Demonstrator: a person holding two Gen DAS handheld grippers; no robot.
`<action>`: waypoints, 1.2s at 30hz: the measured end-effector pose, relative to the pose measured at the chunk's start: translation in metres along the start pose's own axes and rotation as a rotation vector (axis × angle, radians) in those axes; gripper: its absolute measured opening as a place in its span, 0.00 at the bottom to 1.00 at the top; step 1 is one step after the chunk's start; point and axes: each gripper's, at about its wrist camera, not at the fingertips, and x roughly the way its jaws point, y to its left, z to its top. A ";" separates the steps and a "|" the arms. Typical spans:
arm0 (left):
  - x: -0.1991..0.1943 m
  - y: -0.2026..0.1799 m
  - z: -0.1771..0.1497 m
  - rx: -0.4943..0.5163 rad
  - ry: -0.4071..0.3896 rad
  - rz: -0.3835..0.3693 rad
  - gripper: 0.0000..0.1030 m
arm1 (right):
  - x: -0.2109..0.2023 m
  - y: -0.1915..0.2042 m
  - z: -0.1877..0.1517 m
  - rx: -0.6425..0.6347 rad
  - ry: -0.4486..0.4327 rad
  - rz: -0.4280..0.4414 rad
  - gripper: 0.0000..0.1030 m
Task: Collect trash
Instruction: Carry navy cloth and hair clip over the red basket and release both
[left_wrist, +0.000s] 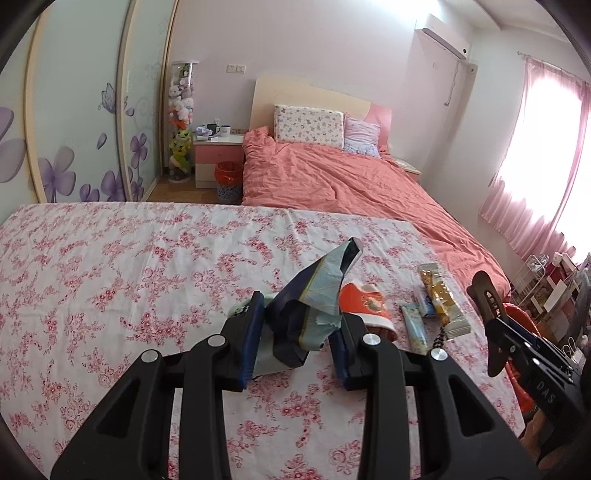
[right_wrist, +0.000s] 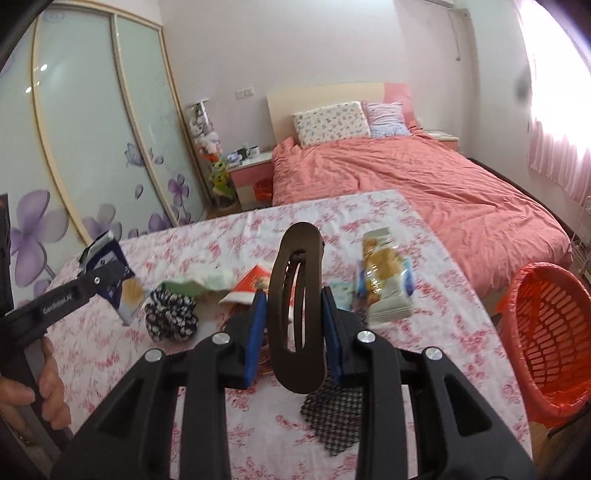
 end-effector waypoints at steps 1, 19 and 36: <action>0.000 -0.002 0.001 0.002 -0.001 -0.002 0.33 | -0.002 -0.005 0.001 0.008 -0.004 -0.008 0.29; 0.006 -0.129 -0.007 0.150 0.010 -0.204 0.33 | -0.071 -0.110 0.002 0.081 -0.129 -0.203 0.29; 0.040 -0.282 -0.046 0.313 0.105 -0.478 0.33 | -0.100 -0.251 -0.029 0.263 -0.132 -0.365 0.29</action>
